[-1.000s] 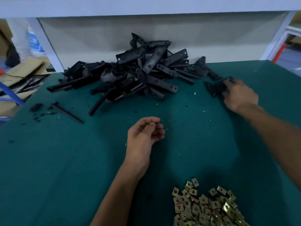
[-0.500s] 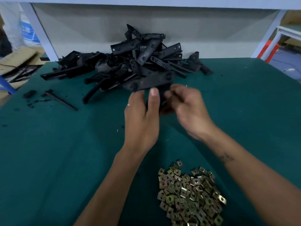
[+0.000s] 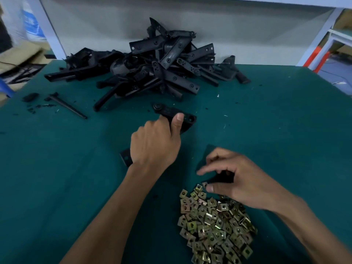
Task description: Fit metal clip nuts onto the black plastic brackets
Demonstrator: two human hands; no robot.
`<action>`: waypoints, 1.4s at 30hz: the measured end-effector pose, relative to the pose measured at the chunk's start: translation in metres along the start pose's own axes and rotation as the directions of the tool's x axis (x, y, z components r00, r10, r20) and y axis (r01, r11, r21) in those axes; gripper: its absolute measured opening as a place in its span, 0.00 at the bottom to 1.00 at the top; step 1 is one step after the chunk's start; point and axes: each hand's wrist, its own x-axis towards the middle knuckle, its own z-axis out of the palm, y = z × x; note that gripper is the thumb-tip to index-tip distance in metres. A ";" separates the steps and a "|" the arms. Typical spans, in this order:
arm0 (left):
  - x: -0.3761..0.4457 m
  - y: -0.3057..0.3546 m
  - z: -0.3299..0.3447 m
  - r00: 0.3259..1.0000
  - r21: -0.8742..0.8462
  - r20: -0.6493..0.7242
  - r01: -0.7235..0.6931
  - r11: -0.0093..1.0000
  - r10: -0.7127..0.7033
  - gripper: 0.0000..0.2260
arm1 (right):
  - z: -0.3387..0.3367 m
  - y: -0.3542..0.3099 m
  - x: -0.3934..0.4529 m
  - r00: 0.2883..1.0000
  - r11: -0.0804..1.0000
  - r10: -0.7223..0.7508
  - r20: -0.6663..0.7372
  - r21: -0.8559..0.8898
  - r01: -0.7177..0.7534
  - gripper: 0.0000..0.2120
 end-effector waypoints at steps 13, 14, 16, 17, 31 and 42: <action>-0.004 -0.013 0.012 0.979 0.051 0.094 -0.186 0.981 0.180 0.25 | -0.007 0.018 0.035 0.887 0.758 0.163 -0.432 0.630 0.167 0.15; -0.004 -0.013 0.012 0.978 0.060 0.093 -0.192 0.980 0.186 0.25 | -0.010 0.019 0.043 0.858 0.679 0.231 -0.460 0.707 0.196 0.13; -0.003 -0.013 0.012 0.978 0.081 0.096 -0.195 0.977 0.187 0.25 | -0.012 0.016 0.060 0.825 0.555 0.316 -0.468 0.797 0.240 0.09; -0.003 -0.013 0.012 0.977 0.091 0.098 -0.197 0.976 0.188 0.26 | -0.011 0.014 0.068 0.821 0.523 0.330 -0.466 0.814 0.252 0.08; -0.003 -0.009 0.015 0.951 0.089 0.036 -0.309 0.947 0.307 0.23 | 0.005 0.013 0.083 0.866 0.745 0.098 -0.491 0.613 0.263 0.08; -0.004 -0.008 0.012 0.953 0.103 0.031 -0.302 0.948 0.301 0.28 | 0.009 0.007 0.074 0.786 0.931 -0.016 -0.618 0.278 0.238 0.09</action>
